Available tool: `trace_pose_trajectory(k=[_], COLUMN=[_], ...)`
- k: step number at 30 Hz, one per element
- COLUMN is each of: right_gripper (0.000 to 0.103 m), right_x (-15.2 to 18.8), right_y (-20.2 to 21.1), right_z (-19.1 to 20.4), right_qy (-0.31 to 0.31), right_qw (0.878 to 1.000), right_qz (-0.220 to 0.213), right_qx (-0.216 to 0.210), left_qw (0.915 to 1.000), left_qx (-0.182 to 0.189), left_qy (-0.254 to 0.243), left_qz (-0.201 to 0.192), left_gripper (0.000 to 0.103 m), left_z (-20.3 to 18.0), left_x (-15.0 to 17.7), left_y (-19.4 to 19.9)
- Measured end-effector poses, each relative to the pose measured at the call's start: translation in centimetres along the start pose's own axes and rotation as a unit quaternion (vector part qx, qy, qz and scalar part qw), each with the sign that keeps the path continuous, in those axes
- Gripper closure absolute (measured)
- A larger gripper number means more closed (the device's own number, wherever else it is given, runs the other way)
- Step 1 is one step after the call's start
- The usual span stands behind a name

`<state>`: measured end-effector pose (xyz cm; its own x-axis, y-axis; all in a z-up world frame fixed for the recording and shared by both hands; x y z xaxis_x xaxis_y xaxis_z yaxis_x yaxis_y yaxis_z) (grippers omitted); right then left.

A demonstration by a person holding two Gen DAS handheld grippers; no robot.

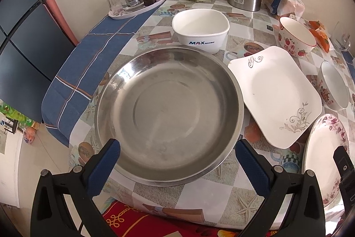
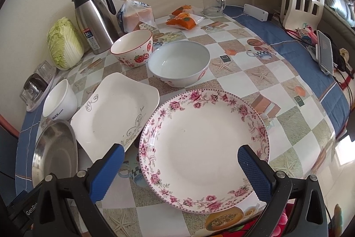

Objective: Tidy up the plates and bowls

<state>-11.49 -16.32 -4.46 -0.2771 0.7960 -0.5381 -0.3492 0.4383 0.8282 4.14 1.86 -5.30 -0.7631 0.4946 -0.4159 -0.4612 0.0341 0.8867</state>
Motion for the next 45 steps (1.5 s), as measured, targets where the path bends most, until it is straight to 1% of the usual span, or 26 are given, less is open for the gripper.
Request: trace_pose_trajectory(k=[13,20,24,27,29,33,36,40,43,45], right_gripper=[0.0,0.0,0.0,0.0,0.0,0.0,0.0,0.0,0.0,0.0], right_x=[0.5,1.2,1.8,2.5,3.1,4.6,5.7,6.9,7.5,7.9], right_y=[-0.2,-0.1,-0.1,-0.4,-0.4,-0.5,-0.9,-1.6,-1.5,-1.6], right_z=[1.4,3.8,5.5,7.5,9.0,11.7,13.0,14.5,15.4,15.8], right_qy=[0.028,0.07,0.093,0.118,0.138,0.175,0.191,0.204,0.215,0.226], right_qw=[1.0,0.997,0.995,0.99,0.986,0.976,0.971,0.964,0.96,0.958], right_qz=[-0.001,0.002,0.006,0.02,0.023,0.038,0.053,0.081,0.085,0.086], right_qx=[0.001,-0.019,-0.037,-0.073,-0.089,-0.126,-0.132,-0.149,-0.156,-0.156], left_qw=[0.9999,0.9994,0.998,0.9952,0.9929,0.9894,0.9883,0.9883,0.988,0.9883], left_qx=[0.01,0.024,0.034,0.035,0.033,0.032,0.031,0.01,-0.003,0.0], left_qy=[0.011,0.025,0.051,0.082,0.103,0.127,0.128,0.119,0.115,0.115], left_qz=[-0.003,-0.004,-0.02,-0.041,-0.05,-0.062,-0.076,-0.094,-0.104,-0.1], left_gripper=[0.0,0.0,0.0,0.0,0.0,0.0,0.0,0.0,0.0,0.0], left_z=[0.7,1.8,3.7,6.1,7.6,10.3,11.8,13.2,14.1,14.6], left_x=[0.0,-0.1,-0.6,-1.0,-1.1,-1.2,-1.2,-1.4,-1.7,-1.7], left_y=[-0.1,-0.3,-0.5,-0.7,-0.9,-1.5,-2.1,-2.7,-3.1,-3.7])
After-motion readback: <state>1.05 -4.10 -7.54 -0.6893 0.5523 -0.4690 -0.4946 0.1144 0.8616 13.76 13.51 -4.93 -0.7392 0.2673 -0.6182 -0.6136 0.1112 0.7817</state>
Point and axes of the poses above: each gripper's, at about its wrist camera, not at the fingertips, and y roughly against the way its jaws point, z to its left, x to its underside, the point moved 6 cm from there along -y, roughly the way its jaws point, and after that the axes turned 7 degrees about -y, right-handed, at the moved point
